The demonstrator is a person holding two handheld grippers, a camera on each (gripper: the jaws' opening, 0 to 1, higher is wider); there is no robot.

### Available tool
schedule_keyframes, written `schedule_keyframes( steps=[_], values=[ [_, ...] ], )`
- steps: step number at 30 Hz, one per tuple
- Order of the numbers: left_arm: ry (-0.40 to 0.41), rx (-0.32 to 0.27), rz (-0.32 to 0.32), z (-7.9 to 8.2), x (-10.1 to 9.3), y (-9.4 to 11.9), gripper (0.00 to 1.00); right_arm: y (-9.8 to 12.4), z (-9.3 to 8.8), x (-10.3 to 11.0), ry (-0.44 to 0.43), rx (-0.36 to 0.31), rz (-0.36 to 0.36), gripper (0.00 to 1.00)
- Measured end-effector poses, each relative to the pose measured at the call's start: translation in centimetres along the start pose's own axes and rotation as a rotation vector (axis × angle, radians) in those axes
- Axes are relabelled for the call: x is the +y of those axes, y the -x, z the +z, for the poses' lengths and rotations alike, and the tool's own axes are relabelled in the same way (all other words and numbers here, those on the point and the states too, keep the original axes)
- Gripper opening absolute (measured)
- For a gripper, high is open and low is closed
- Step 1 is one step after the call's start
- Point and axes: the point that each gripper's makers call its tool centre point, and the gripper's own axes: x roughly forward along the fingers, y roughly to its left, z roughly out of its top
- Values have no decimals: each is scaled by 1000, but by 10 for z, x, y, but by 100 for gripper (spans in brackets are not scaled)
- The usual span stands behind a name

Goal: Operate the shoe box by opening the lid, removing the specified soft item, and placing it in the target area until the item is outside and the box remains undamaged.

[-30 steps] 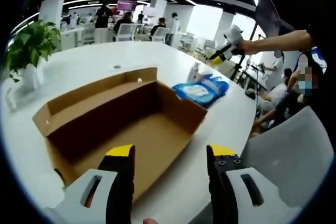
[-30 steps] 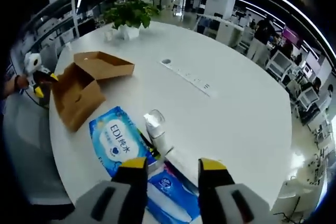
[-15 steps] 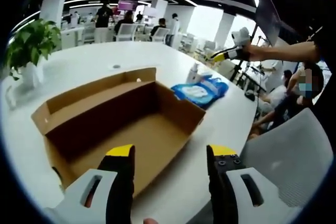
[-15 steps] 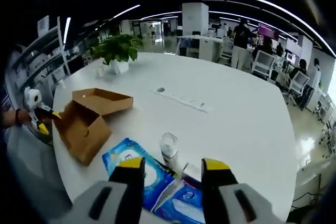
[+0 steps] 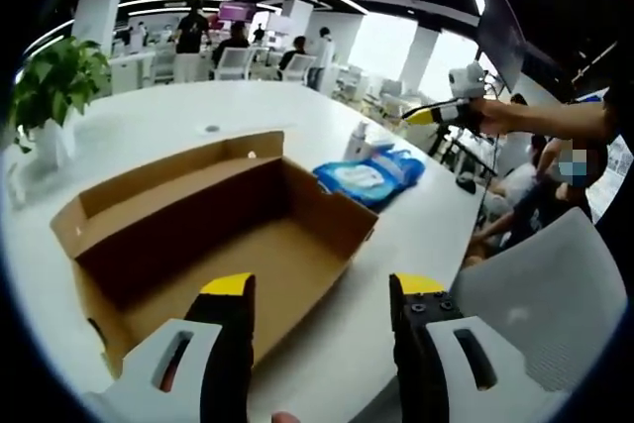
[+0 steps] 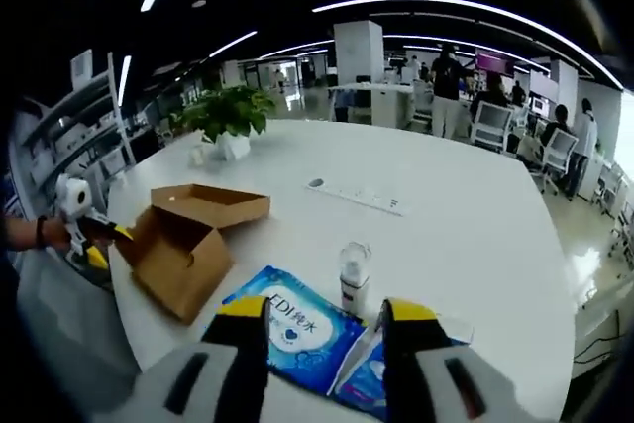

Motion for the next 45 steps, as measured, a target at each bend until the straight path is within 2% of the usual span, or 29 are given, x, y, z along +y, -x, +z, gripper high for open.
schedule_keyframes(
  steps=[8, 17, 26, 31, 42, 45],
  values=[
    [12, -14, -1, 2, -1, 1, 56, 4, -18, 33, -8, -11, 19, 45],
    [4, -11, -9, 2, -5, -2, 56, 2, -28, 73, -10, -31, 47, 48],
    [12, -23, -2, 4, -2, 2, 55, -9, -40, 102, -48, -38, 87, 50],
    [6, -19, -3, 3, -3, 1, 55, -13, -44, 115, -23, -31, 113, 50],
    [11, -27, 8, 5, 1, 4, 54, -27, -55, 162, -28, -28, 178, 50],
    [8, -28, 9, 5, 1, 5, 55, -30, -59, 178, -37, -24, 217, 50]
  ],
)
